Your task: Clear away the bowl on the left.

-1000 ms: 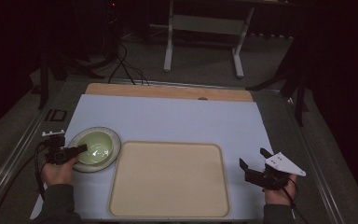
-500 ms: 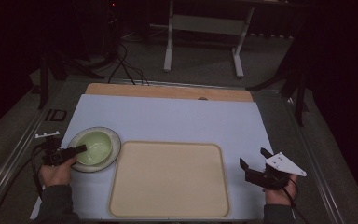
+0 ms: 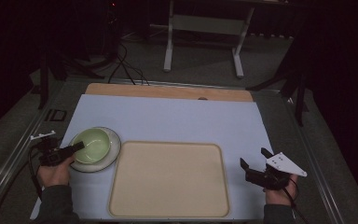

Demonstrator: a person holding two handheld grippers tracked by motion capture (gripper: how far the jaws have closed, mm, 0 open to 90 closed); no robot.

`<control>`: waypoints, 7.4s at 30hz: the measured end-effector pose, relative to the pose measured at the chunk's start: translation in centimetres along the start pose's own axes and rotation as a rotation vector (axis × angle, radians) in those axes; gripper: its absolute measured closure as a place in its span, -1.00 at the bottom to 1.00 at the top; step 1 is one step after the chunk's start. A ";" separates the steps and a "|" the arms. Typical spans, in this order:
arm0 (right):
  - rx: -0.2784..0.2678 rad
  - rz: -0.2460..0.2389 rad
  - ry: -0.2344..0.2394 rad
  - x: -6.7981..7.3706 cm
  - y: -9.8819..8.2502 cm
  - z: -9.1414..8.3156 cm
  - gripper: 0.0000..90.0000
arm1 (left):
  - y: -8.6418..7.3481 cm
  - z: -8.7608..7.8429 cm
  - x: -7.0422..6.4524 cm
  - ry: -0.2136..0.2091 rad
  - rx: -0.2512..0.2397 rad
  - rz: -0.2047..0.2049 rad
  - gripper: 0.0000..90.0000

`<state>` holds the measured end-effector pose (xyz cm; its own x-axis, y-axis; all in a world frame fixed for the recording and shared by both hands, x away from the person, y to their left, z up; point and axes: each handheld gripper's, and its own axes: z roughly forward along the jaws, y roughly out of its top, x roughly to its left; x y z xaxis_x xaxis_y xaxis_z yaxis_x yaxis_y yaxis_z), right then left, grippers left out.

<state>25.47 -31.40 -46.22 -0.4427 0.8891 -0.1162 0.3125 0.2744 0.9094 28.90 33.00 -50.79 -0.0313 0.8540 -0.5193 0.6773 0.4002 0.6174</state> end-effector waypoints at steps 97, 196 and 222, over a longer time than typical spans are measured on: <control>-0.010 0.006 -0.003 -0.2 0.0 -0.2 -0.69 | -0.2 -1.9 -6.5 -0.184 -0.089 0.155 0.79; -0.020 0.012 -0.011 -0.4 0.0 -0.4 -0.69 | -3.9 2.0 -14.0 -0.285 0.038 0.309 0.78; -0.020 0.010 -0.012 -0.4 0.0 -0.5 -0.69 | -5.4 3.5 -15.6 -0.306 0.088 0.335 0.78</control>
<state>25.25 -31.94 -46.00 -0.4292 0.8962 -0.1121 0.3002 0.2585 0.9182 28.31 16.32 -48.07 0.4095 0.7889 -0.4581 0.6733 0.0775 0.7353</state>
